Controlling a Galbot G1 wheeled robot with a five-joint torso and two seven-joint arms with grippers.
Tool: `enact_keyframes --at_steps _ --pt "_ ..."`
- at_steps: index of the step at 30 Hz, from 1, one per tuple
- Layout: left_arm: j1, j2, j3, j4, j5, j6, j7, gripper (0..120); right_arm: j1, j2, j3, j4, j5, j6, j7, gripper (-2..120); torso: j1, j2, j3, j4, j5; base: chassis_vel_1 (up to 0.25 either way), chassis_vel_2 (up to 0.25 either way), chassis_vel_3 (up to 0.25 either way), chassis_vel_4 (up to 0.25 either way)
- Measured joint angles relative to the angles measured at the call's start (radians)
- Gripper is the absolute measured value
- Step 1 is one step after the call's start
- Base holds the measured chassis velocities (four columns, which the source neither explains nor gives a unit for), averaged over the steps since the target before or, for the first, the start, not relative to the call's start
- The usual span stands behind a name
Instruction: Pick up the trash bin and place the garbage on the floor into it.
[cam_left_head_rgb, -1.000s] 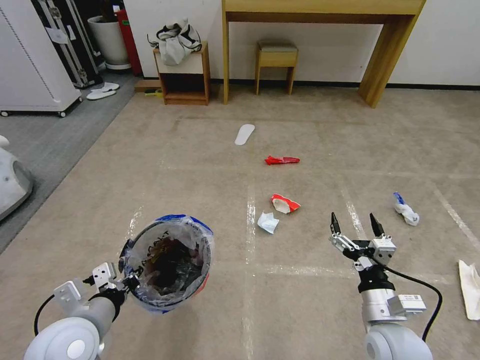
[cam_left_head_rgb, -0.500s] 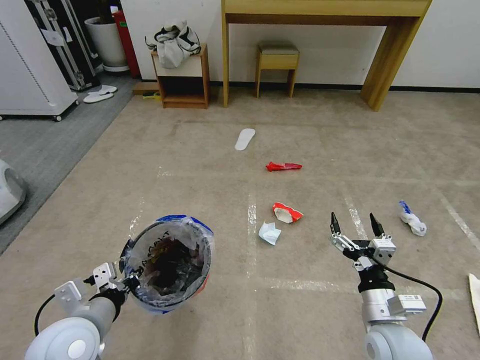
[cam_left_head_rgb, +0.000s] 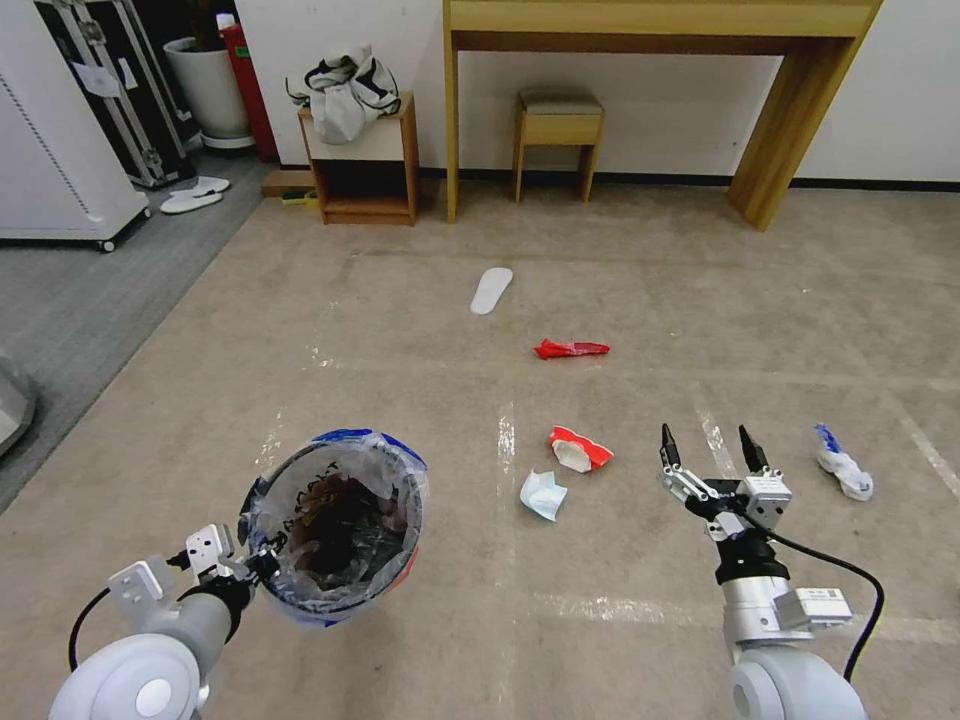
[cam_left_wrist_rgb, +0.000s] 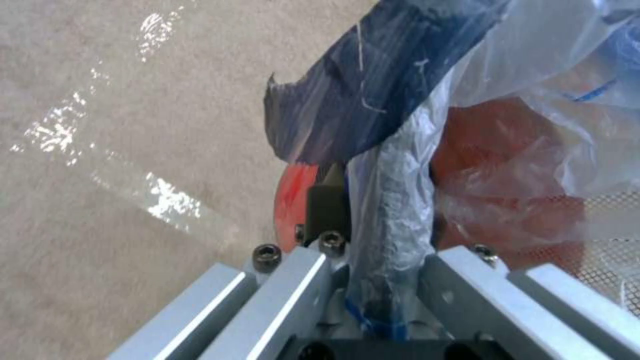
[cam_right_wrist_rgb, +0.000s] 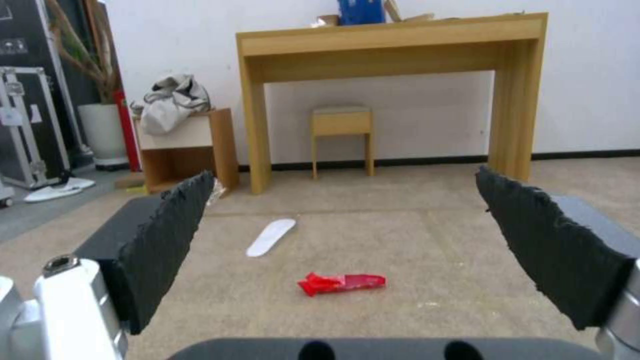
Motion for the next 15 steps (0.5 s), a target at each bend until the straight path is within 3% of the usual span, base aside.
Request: enact_keyframes --at_steps 15 --pt "0.005 -0.001 -0.001 -0.001 0.003 0.0 0.002 0 -0.002 0.006 0.0 -0.002 -0.003 0.002 0.0 100 0.0 0.0 0.0 0.0 0.0 -0.104 0.107 0.107 -0.108"
